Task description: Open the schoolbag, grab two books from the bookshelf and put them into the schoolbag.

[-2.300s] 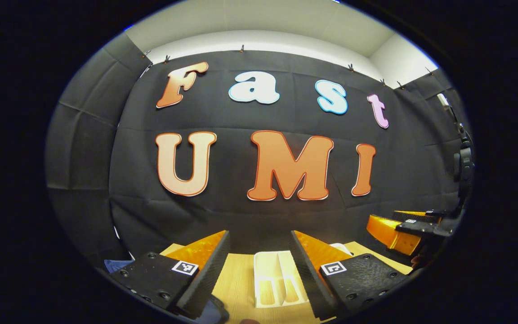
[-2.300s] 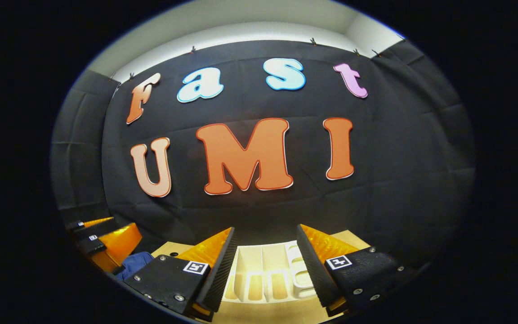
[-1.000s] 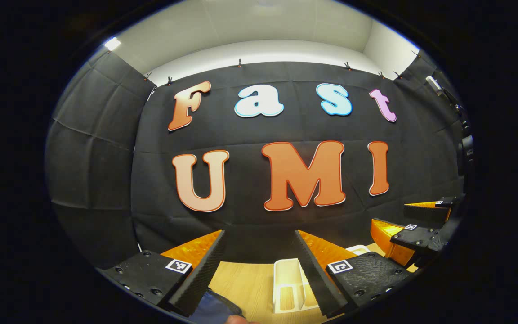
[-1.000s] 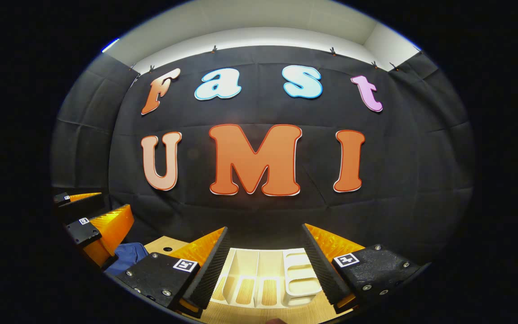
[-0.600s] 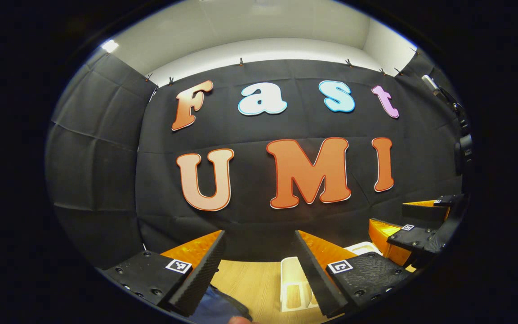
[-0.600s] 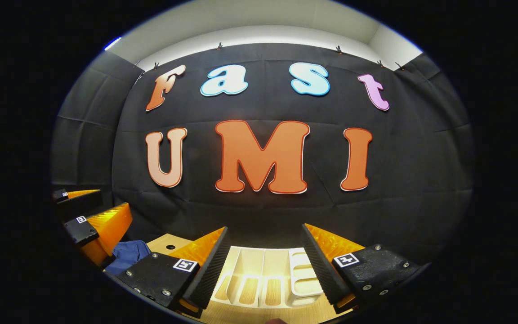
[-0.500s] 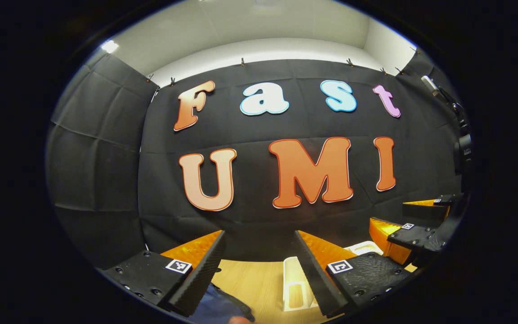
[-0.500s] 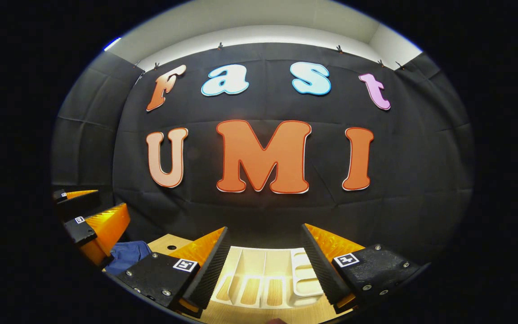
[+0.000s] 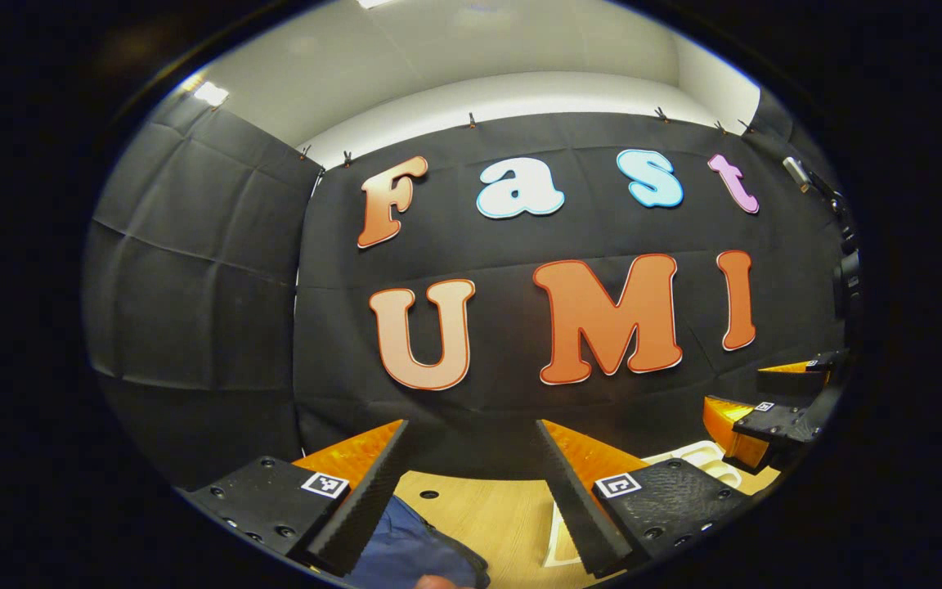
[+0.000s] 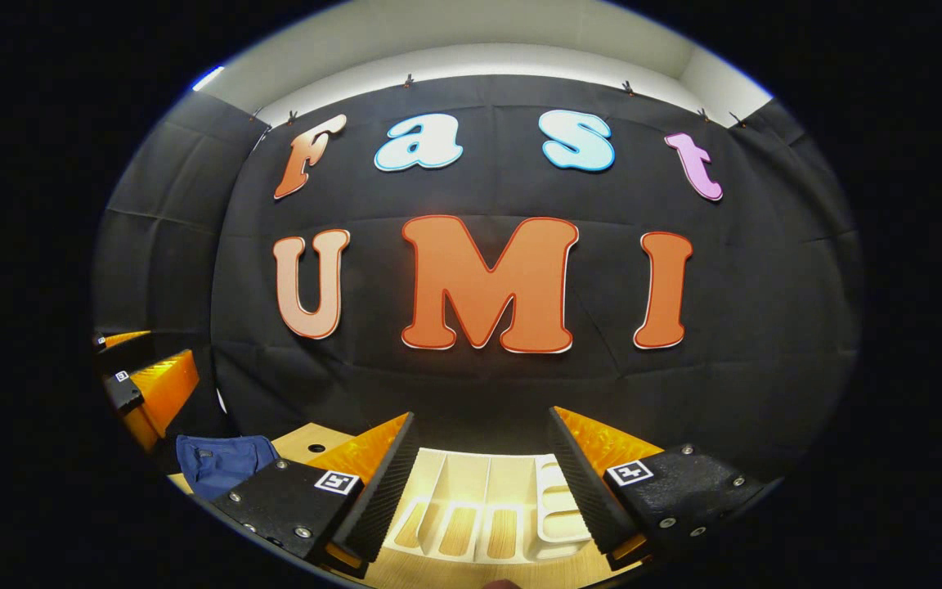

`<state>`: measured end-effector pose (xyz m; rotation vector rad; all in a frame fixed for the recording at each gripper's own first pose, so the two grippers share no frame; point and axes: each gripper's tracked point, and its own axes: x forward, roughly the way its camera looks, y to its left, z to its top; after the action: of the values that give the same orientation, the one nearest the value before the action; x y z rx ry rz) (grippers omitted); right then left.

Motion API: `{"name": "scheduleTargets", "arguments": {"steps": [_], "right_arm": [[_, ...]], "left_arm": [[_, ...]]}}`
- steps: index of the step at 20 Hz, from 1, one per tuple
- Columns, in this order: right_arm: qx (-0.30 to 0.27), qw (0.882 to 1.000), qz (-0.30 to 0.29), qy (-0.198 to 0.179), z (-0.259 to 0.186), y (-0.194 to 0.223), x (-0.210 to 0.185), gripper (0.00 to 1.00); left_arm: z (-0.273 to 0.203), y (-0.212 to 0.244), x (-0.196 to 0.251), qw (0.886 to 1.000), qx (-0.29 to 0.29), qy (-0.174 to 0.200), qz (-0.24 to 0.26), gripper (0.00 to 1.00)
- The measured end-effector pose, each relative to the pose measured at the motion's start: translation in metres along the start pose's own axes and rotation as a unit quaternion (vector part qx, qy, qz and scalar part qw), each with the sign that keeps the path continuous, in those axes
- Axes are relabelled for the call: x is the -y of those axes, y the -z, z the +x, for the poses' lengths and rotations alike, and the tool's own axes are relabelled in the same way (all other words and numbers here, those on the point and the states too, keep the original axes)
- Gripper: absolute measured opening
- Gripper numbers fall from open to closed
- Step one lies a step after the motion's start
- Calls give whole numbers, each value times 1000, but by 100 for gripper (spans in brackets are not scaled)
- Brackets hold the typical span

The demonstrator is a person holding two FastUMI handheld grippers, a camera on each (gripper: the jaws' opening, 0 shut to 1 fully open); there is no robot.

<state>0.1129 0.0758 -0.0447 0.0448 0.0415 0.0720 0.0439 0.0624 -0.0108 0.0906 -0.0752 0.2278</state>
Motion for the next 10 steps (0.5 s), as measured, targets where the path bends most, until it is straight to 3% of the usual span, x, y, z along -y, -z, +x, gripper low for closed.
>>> {"name": "scheduleTargets", "arguments": {"steps": [10], "right_arm": [[22,1000,-2,-21,-8,-9,-11,94]], "left_arm": [[-8,-3,5,1000,6,1,-9,94]]}}
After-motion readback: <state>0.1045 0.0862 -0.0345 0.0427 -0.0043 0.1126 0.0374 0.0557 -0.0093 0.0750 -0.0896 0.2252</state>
